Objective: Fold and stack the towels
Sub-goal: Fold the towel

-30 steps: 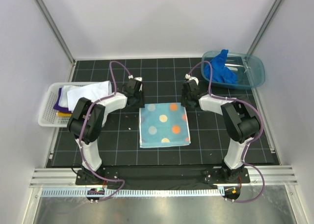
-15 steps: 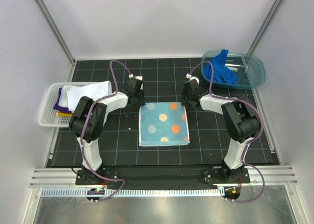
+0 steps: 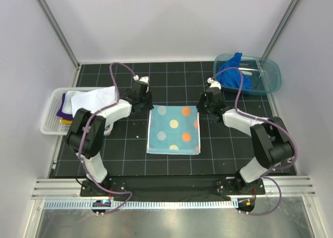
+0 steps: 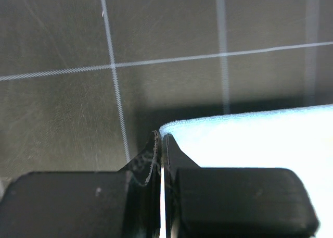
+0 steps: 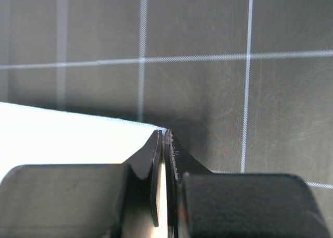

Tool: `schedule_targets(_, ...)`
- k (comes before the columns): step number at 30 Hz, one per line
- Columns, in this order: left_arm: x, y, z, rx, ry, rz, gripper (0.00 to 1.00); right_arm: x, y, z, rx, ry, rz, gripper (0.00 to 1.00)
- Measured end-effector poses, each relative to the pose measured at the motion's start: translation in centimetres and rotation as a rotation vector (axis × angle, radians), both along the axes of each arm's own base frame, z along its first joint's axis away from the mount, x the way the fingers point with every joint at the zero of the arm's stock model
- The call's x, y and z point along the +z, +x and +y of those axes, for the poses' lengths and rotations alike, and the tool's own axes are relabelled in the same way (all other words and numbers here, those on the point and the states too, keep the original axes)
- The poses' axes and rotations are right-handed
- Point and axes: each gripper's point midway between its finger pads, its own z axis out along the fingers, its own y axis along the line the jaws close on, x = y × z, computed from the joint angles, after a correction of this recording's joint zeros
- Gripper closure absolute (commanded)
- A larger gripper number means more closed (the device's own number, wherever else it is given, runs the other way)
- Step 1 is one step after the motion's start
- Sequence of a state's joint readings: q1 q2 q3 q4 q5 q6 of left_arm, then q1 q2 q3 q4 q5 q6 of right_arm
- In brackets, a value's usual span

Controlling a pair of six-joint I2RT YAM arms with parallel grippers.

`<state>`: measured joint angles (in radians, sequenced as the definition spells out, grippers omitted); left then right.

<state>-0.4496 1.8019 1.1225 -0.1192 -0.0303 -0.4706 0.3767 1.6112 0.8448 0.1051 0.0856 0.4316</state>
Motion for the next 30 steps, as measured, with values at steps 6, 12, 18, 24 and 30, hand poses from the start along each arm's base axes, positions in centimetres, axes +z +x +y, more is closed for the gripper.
schedule_targets(6, 5.3, -0.7, -0.6, -0.015, -0.106, -0.115, 1.00, 4.3, -1.0, -0.2, 0.002, 0.068, -0.133, 0.99)
schedule_targets(12, 3.9, -3.8, -0.6, -0.036, -0.175, -0.072, 1.00, 1.5, -4.6, -0.8, 0.009, 0.106, -0.084, 0.99)
schedule_targets(18, 1.3, -8.2, 0.1, -0.050, -0.208, 0.009, 1.00, -0.6, -8.7, -0.7, 0.029, 0.148, -0.031, 0.99)
schedule_targets(24, 2.5, -9.7, 0.4, -0.054, -0.250, -0.021, 1.00, 1.7, -10.4, -0.4, 0.048, 0.203, -0.095, 0.99)
schedule_targets(30, 2.6, -10.7, 0.4, -0.058, -0.275, -0.019, 1.00, 3.0, -11.8, -0.4, 0.064, 0.225, -0.122, 0.99)
